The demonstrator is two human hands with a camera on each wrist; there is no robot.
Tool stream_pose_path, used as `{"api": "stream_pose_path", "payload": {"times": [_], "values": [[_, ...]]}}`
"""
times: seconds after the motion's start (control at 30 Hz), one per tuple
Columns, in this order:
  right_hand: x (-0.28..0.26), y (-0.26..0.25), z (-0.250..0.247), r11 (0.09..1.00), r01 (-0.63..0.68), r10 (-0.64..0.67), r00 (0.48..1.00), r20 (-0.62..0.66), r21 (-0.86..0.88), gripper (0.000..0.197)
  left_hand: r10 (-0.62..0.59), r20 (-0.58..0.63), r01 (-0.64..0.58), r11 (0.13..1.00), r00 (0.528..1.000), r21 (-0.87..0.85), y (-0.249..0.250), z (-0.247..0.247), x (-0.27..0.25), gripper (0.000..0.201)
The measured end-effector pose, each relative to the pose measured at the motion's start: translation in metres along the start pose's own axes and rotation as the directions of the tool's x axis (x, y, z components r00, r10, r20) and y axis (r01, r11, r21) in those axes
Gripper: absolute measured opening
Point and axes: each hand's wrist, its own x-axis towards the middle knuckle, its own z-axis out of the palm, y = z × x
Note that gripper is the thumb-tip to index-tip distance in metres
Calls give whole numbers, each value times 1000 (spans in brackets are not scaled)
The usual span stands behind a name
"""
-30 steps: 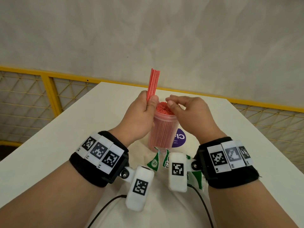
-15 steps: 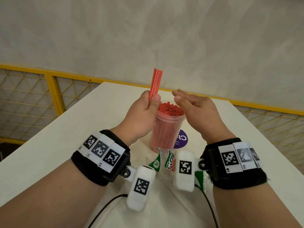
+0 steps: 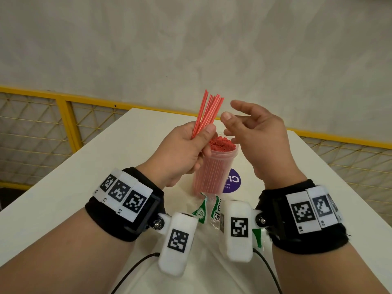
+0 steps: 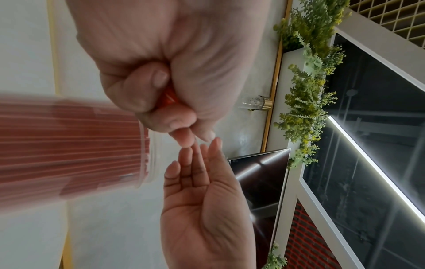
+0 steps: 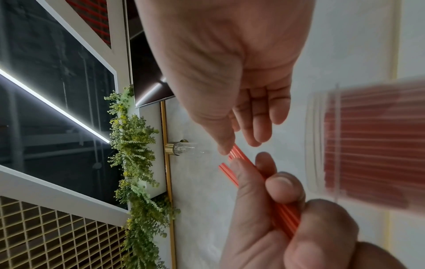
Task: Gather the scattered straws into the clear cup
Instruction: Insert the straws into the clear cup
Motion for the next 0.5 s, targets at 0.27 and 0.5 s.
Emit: {"api": "stream_pose_path", "payload": {"times": [0.27, 0.5], "values": [[-4, -5, 4, 974, -72, 65, 997, 38, 214, 41, 28, 74, -26, 999, 997, -20, 2, 2, -4, 23], [-4, -5, 3, 950, -68, 58, 997, 42, 304, 39, 21, 27, -22, 999, 999, 38, 2, 3, -3, 28]]}}
